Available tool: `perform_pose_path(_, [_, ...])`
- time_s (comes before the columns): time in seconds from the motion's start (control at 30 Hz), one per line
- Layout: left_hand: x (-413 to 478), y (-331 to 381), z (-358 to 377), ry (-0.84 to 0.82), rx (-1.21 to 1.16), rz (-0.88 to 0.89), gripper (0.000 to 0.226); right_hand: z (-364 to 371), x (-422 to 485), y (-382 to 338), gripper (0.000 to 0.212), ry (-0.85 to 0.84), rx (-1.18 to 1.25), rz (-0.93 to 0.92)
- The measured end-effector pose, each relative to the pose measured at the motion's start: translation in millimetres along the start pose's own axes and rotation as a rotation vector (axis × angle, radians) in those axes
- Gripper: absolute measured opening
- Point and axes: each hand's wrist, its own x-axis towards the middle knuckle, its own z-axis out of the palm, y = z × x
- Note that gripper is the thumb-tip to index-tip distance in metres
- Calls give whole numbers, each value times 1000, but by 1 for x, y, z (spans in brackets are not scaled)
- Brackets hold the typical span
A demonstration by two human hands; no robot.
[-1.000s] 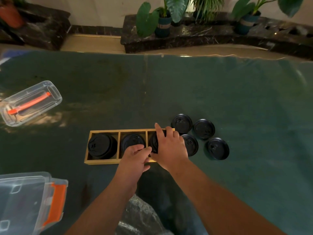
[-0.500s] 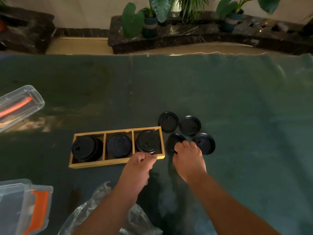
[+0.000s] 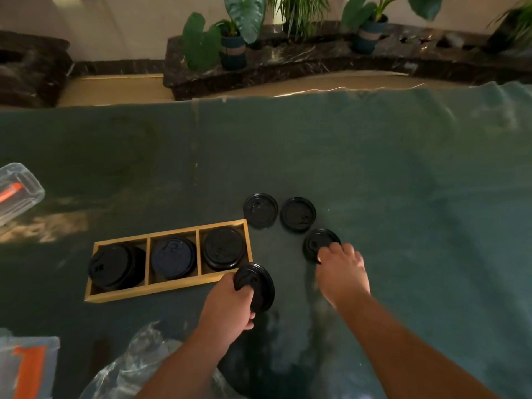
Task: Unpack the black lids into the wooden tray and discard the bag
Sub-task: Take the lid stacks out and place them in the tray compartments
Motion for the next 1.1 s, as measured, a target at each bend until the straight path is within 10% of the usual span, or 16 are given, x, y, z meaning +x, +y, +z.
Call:
perform_pose_path(0.13, [3,6,6,-2,1,-13,21,-6,-42,-24,11,261,377,-239])
perform_pose_path(0.3, [1,22,13,-83,-104,-79,42,-10,-81,-63,6,169,716,-538])
perform_pose_path(0.47, [10,15,1,35,-54,15,12,-15,-58,-60,16,239,846,-683])
perform_pose_path(0.63, [16,10,-10,77,-85,-68,20,-19,48,-33,56,95,321,-140])
perform_pose_path(0.77, [12,7,-12,60,-69,-62,16,-17,70,-25,34,91,-46,-135])
perform_pose_path(0.93, [10,18,-11,34,-81,-54,16,-18,-2,-44,7,421,544,-356])
perform_pose_path(1.1, [3,28,-10,21,-66,-34,46,-13,-67,-74,6,351,754,-534])
